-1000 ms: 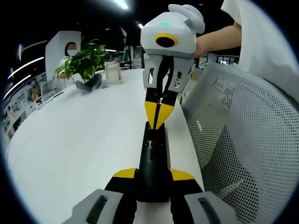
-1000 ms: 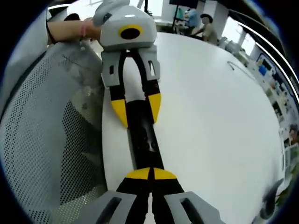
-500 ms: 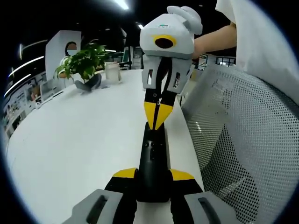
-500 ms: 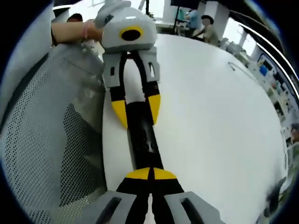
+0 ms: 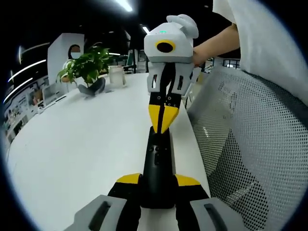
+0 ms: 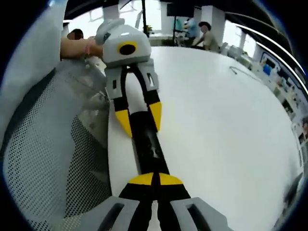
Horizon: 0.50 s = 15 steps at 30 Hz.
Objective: Press the specified remote control buttons in sequence, fully releasing each button before pressing the next.
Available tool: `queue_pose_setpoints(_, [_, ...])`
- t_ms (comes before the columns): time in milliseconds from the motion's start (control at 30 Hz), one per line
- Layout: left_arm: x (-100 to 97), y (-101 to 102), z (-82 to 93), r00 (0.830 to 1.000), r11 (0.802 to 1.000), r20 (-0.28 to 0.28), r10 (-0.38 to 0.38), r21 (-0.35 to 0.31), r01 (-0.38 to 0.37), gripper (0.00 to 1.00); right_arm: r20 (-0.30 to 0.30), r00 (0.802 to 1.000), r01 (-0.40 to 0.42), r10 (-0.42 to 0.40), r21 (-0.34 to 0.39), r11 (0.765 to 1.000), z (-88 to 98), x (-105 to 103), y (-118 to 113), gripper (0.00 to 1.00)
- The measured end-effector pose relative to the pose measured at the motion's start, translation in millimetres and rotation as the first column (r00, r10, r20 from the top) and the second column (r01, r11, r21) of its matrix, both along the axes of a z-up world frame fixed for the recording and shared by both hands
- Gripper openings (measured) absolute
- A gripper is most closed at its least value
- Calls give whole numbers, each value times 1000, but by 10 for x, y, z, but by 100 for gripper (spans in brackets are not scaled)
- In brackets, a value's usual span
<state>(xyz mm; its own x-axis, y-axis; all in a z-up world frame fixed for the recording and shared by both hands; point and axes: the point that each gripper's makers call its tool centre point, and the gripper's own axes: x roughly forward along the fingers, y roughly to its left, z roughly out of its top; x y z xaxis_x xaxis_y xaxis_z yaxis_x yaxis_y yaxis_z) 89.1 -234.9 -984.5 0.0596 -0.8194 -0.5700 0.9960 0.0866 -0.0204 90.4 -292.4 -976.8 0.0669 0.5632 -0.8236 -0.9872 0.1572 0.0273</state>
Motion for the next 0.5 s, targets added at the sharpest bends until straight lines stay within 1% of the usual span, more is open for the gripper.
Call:
queue_pose_setpoints(100, [2, -2, 1, 1000, 1000, 0, 3, -2, -3, 25, 17, 999, -38, 38, -6, 999, 2, -1, 13, 0])
queue_pose_setpoints(200, [26, -1, 5, 1000, 1000, -1, 4, -3, -4, 25, 29, 998, -59, 59, -19, 998, -3, 33, 17, 0])
queue_pose_setpoints(267, [38, -2, 4, 1000, 1000, 0, 3, -3, -3, 25, 24, 997, -74, 75, -28, 997, -2, 40, 20, 0])
queue_pose_setpoints(333, [39, -3, 6, 1000, 1000, 2, 4, -3, -4, 25, 27, 994, -100, 101, -37, 994, -8, 16, 28, 1])
queue_pose_setpoints(433, [42, -5, 7, 1000, 1000, 5, 2, -4, -2, 25, 49, 989, -136, 139, -65, 989, -10, 19, 30, 2])
queue_pose_setpoints(500, [43, -5, 8, 1000, 1000, 4, 3, -5, -3, 25, 53, 988, -141, 144, -72, 987, -14, 21, 36, 2])
